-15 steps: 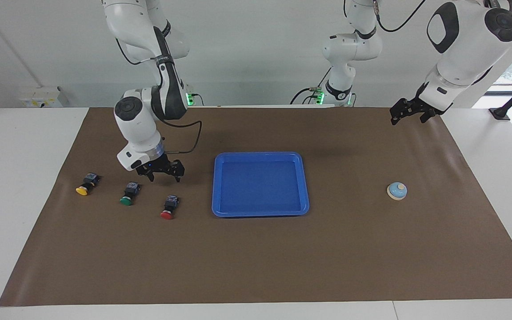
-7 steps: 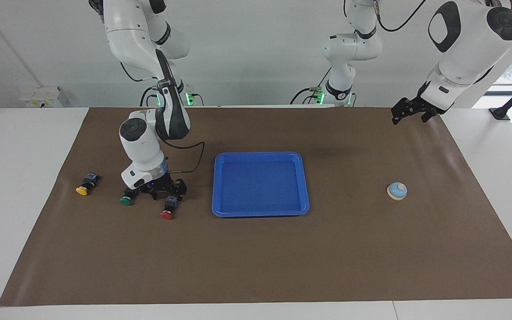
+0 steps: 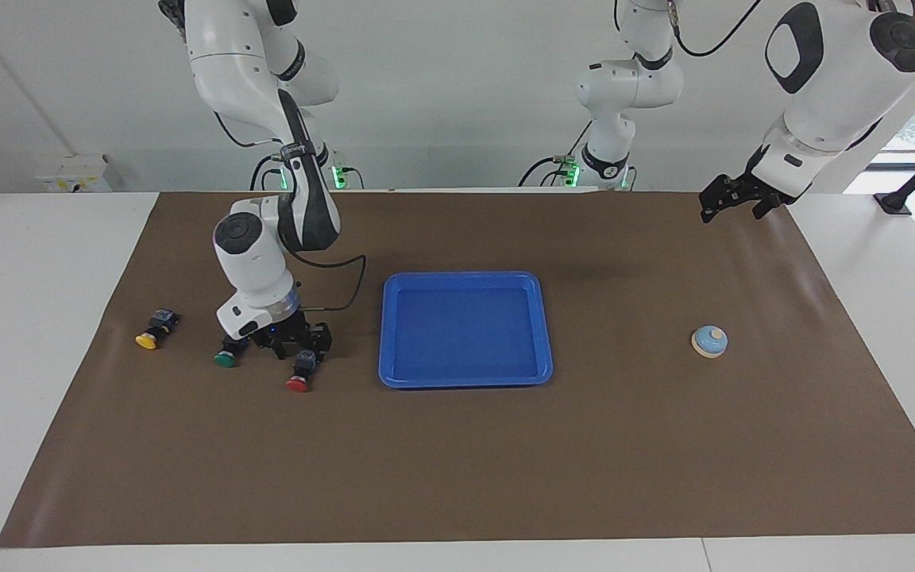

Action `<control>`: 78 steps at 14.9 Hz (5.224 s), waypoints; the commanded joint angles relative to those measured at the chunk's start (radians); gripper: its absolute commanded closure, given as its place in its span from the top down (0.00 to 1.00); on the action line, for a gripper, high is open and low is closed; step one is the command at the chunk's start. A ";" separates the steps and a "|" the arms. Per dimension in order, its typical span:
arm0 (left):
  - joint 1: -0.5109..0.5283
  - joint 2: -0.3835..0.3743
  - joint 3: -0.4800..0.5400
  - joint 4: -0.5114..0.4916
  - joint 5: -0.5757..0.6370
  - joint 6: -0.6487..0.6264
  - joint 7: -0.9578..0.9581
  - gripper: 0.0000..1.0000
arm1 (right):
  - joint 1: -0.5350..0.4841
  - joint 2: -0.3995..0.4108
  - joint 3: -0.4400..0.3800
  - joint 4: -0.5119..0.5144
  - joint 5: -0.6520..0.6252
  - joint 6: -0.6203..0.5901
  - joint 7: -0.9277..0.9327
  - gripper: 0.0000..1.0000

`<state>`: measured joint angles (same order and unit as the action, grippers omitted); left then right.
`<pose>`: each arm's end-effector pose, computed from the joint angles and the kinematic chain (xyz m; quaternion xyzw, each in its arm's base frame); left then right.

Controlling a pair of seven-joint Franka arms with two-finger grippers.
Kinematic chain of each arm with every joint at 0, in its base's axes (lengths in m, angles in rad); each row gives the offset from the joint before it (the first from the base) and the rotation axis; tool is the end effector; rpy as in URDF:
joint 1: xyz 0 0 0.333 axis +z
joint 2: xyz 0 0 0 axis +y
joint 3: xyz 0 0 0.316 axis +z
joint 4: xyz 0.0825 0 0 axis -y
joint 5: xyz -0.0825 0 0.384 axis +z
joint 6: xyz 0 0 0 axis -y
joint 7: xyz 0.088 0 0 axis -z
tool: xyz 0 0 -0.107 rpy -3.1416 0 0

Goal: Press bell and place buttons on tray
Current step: 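Carry the red button with the right gripper into the blue tray, then open the right gripper and release the red button in the tray, then move the right gripper to the green-capped button and grasp it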

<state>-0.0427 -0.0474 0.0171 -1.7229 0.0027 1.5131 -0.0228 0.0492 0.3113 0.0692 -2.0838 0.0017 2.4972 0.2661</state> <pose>0.5273 -0.0130 0.5746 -0.9967 0.0015 0.0811 0.0029 0.5911 0.0693 0.2856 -0.9957 0.0765 -0.0483 0.0206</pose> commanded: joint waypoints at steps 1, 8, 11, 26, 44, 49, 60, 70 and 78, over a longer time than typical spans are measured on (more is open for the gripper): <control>0.006 -0.011 -0.002 -0.003 -0.009 0.004 -0.006 1.00 | 0.006 0.015 0.003 0.034 -0.028 -0.006 0.038 0.00; 0.006 -0.011 -0.002 -0.003 -0.009 0.004 -0.006 1.00 | 0.092 0.015 0.003 0.238 -0.028 -0.278 0.160 0.00; 0.006 -0.011 -0.002 -0.003 -0.009 0.004 -0.006 1.00 | 0.211 0.025 0.003 0.338 -0.028 -0.400 0.289 0.00; 0.006 -0.011 -0.002 -0.003 -0.009 0.003 -0.006 1.00 | 0.383 0.017 0.004 0.105 -0.028 -0.159 0.395 0.00; 0.006 -0.011 -0.002 -0.003 -0.009 0.004 -0.006 1.00 | 0.049 -0.118 -0.008 0.217 -0.029 -0.462 0.101 1.00; 0.006 -0.011 -0.002 -0.003 -0.009 0.004 -0.006 1.00 | -0.135 -0.146 -0.009 0.076 -0.031 -0.338 -0.140 1.00; 0.006 -0.011 -0.002 -0.003 -0.009 0.004 -0.006 1.00 | -0.247 -0.126 -0.008 -0.136 -0.040 -0.034 -0.265 1.00; 0.006 -0.011 -0.002 -0.003 -0.009 0.003 -0.006 1.00 | -0.204 -0.100 -0.006 -0.125 -0.040 -0.006 -0.222 0.00; 0.006 -0.011 -0.002 -0.003 -0.009 0.002 -0.006 1.00 | -0.017 -0.097 -0.006 0.146 -0.037 -0.340 0.003 0.00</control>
<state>-0.0427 -0.0474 0.0171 -1.7229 0.0027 1.5131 -0.0228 -0.0418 0.2081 0.0602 -2.0334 -0.0243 2.2524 0.1624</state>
